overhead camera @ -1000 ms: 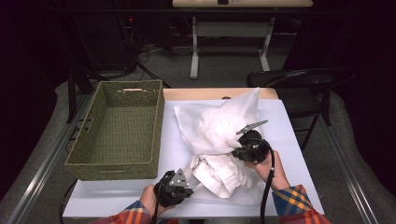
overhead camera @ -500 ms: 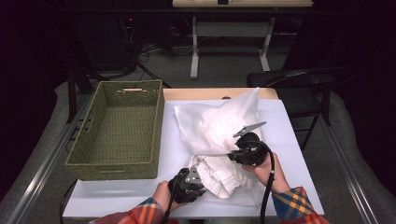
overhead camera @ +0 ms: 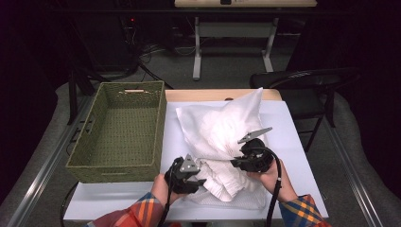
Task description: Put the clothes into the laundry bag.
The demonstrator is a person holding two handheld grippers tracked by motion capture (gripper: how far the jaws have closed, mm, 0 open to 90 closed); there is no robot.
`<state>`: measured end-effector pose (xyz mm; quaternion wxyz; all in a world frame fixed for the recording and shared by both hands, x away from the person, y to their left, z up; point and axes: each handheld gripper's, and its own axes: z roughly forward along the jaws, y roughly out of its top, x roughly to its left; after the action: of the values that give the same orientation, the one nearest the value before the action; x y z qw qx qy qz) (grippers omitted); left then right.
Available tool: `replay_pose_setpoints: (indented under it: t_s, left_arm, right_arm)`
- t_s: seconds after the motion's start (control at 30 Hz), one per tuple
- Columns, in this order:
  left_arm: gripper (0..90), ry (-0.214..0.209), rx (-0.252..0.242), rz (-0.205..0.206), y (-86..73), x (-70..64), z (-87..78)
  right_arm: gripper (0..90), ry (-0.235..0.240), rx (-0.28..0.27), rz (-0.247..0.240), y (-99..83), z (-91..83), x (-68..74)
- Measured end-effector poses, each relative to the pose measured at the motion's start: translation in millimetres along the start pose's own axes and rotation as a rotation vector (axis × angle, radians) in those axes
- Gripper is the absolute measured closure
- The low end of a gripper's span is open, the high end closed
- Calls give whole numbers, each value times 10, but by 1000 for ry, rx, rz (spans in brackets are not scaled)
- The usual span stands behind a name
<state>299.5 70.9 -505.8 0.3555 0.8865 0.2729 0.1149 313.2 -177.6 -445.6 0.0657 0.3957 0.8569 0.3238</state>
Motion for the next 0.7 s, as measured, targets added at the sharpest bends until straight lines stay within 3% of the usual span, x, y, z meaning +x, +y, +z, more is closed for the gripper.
replay_pose_setpoints:
  t_s: [0.13,0.2,0.27,0.4,0.57,0.7]
  left_arm:
    - [498,112,19,-33,41,116,95]
    - [501,171,45,-24,16,131,166]
    - [604,162,66,-34,-20,163,237]
    - [817,153,55,-18,-49,188,237]
    - [855,138,40,35,-103,174,26]
    - [860,123,34,44,-192,171,-168]
  right_arm:
    - [870,4,-5,-1,12,38,4]
    - [870,8,-10,3,6,36,-3]
    - [868,13,-10,8,-4,28,-16]
    - [866,14,-13,3,-14,33,-23]
    - [867,16,-11,0,-20,37,-25]
    - [857,22,-5,-3,-25,39,1]
